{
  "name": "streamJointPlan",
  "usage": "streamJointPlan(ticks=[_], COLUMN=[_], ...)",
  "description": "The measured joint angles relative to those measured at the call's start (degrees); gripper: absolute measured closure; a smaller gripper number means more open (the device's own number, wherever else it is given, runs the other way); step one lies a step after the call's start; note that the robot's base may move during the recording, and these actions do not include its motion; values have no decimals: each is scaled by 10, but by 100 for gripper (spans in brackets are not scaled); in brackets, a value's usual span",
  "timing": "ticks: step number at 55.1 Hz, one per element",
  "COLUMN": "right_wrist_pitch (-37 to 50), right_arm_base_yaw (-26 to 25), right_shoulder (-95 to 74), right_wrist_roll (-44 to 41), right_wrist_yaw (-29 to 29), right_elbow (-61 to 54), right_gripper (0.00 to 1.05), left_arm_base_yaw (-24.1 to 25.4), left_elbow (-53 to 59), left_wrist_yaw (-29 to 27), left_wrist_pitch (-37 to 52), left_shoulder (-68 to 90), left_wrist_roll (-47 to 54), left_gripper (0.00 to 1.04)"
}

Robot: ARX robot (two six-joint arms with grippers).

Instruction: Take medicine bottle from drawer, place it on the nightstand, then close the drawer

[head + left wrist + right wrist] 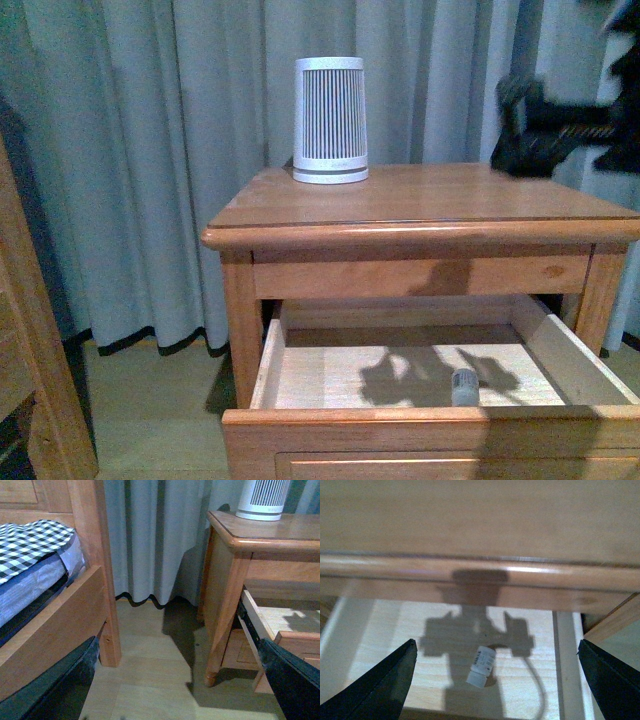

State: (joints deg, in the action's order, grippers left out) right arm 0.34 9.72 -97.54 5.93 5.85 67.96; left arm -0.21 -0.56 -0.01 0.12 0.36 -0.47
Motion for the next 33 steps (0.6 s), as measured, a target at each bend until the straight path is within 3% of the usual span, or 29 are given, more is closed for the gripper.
streamJointPlan(ticks=[12, 33], right_wrist_pitch=[-12, 20], right_arm_base_yaw=[17, 35], right_shoulder=[-168, -309], right_wrist_roll=[10, 13], right_wrist_yaw=[39, 50], right_elbow=[57, 125], right_gripper=[7, 7], left_arm_base_yaw=[0, 0], left_elbow=[0, 0], left_wrist_yaw=[0, 0], left_wrist_pitch=[0, 0], left_shoulder=[0, 0], left_wrist_roll=[0, 0], left_gripper=[7, 7])
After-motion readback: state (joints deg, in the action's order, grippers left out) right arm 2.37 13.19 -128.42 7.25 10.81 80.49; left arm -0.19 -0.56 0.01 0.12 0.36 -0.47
